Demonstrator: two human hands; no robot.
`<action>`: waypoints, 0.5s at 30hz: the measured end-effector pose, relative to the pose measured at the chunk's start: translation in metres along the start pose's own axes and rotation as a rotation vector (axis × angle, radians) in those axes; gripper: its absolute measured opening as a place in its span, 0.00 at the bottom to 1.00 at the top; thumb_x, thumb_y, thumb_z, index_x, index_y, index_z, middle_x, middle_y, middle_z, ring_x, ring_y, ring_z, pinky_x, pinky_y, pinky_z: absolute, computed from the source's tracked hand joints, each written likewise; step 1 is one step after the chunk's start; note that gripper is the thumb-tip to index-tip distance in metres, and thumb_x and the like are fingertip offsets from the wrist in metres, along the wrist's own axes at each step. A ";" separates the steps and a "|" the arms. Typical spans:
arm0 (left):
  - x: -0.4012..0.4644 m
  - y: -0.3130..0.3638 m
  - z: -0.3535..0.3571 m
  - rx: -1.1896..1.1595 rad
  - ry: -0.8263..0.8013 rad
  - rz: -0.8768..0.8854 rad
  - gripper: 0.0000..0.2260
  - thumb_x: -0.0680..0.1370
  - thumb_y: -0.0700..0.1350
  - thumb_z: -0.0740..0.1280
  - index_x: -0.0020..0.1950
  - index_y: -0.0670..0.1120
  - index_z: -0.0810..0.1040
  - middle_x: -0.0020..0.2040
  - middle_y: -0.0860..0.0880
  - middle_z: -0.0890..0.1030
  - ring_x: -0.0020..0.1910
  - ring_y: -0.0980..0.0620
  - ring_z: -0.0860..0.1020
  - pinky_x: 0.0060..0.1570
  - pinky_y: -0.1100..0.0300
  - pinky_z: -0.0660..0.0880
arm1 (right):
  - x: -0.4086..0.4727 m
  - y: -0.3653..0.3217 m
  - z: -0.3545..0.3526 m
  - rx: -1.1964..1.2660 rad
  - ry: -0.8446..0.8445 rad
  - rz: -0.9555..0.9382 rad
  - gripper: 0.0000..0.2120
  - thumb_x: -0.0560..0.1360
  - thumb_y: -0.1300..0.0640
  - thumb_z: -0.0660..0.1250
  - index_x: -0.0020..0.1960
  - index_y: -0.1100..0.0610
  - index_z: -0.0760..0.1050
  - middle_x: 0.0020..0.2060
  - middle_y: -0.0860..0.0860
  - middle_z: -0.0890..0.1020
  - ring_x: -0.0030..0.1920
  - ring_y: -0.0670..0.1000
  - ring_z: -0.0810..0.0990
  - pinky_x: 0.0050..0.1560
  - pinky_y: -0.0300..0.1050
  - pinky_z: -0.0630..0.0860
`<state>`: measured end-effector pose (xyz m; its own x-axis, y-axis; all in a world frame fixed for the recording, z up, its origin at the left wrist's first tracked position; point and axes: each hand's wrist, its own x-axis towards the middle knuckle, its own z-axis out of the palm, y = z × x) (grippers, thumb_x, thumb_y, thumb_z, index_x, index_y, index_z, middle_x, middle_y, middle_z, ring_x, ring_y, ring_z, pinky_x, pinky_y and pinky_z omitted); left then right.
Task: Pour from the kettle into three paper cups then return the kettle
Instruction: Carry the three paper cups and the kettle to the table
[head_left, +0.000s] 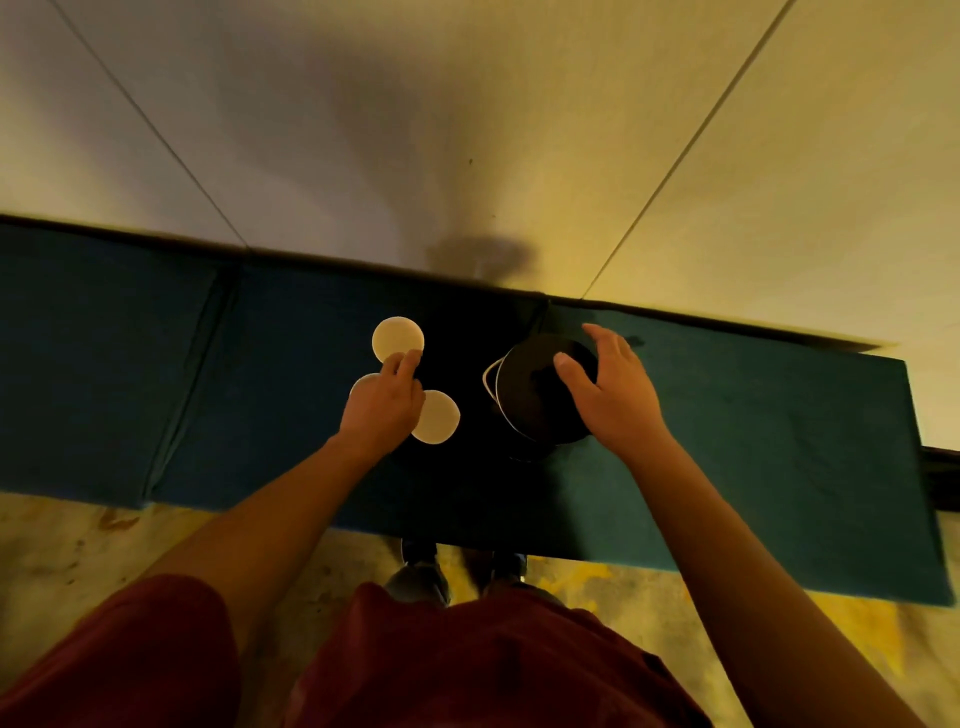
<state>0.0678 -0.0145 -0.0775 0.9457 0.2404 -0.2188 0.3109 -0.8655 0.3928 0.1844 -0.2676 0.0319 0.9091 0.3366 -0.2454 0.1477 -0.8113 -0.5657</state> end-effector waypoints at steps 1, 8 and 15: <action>0.002 0.001 0.002 -0.035 0.014 -0.009 0.19 0.83 0.46 0.60 0.72 0.41 0.67 0.69 0.41 0.73 0.37 0.49 0.78 0.29 0.57 0.74 | 0.000 0.002 -0.001 0.002 0.001 0.001 0.30 0.81 0.43 0.62 0.78 0.54 0.63 0.75 0.54 0.69 0.75 0.57 0.67 0.71 0.54 0.66; 0.005 -0.013 0.012 -0.079 -0.022 -0.088 0.26 0.81 0.58 0.61 0.73 0.44 0.65 0.69 0.42 0.73 0.48 0.47 0.80 0.37 0.61 0.70 | -0.005 0.005 -0.002 -0.026 -0.002 0.005 0.30 0.81 0.43 0.62 0.78 0.55 0.63 0.75 0.54 0.69 0.75 0.57 0.67 0.71 0.53 0.65; 0.006 -0.019 0.016 -0.113 -0.048 -0.028 0.26 0.80 0.58 0.64 0.73 0.44 0.67 0.66 0.44 0.74 0.50 0.48 0.79 0.44 0.58 0.72 | -0.013 0.028 -0.009 -0.010 0.000 0.113 0.29 0.81 0.42 0.60 0.77 0.56 0.65 0.75 0.55 0.70 0.75 0.56 0.67 0.71 0.52 0.65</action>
<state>0.0657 -0.0037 -0.1002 0.9317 0.2402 -0.2726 0.3485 -0.8030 0.4834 0.1799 -0.2990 0.0262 0.9200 0.2430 -0.3075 0.0483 -0.8490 -0.5262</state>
